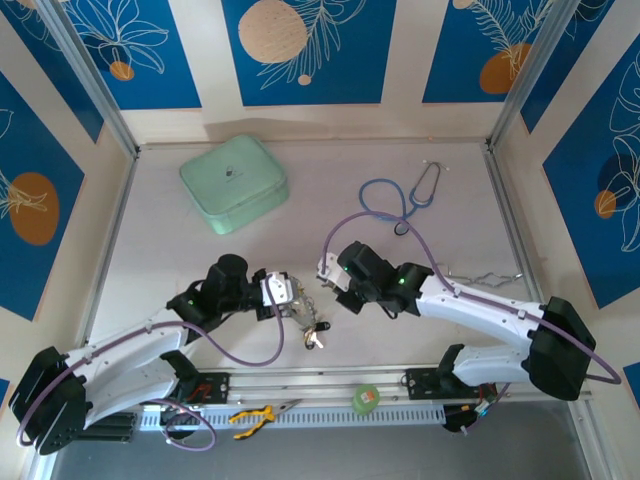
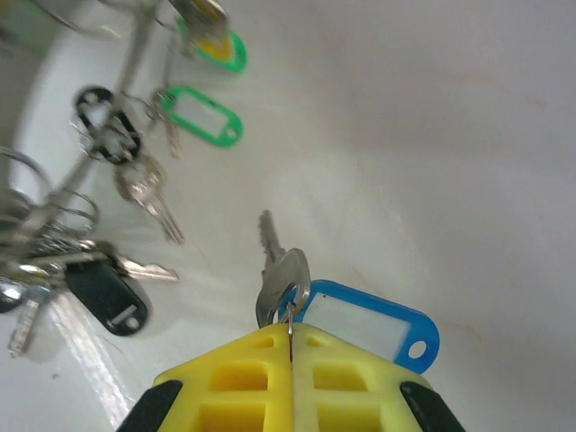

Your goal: Put the keys on the keyring

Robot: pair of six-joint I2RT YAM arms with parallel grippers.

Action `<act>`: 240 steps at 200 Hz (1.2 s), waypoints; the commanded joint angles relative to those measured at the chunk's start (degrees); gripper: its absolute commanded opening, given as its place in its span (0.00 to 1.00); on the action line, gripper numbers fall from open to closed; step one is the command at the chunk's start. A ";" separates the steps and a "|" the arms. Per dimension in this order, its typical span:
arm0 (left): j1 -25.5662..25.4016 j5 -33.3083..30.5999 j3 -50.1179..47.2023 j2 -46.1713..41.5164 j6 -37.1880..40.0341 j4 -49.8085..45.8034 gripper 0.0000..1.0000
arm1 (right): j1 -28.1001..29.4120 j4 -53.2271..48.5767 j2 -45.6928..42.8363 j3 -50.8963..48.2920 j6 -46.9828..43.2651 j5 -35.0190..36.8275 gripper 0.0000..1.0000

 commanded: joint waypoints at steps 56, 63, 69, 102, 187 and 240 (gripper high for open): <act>0.20 -0.43 -0.56 -1.13 0.61 -0.33 0.00 | -8.89 -15.77 20.16 13.30 31.91 1.84 0.00; 0.17 -0.38 -0.60 -1.17 0.60 -0.25 0.00 | -9.15 -16.02 21.69 13.93 33.28 1.41 0.00; 0.23 -0.44 -0.60 -1.17 0.63 -0.25 0.00 | -9.33 -15.91 22.86 14.26 33.97 0.60 0.00; 0.18 -0.54 -0.65 -1.26 0.63 -0.33 0.00 | -9.46 -14.73 26.79 14.72 34.96 -2.16 0.00; 0.17 -0.53 -0.68 -1.05 0.64 -0.16 0.00 | -10.43 -14.59 27.71 14.28 36.14 -4.18 0.21; 0.22 -0.54 -0.61 -1.11 0.63 -0.24 0.00 | -10.43 -15.14 27.50 14.48 36.08 -4.43 0.22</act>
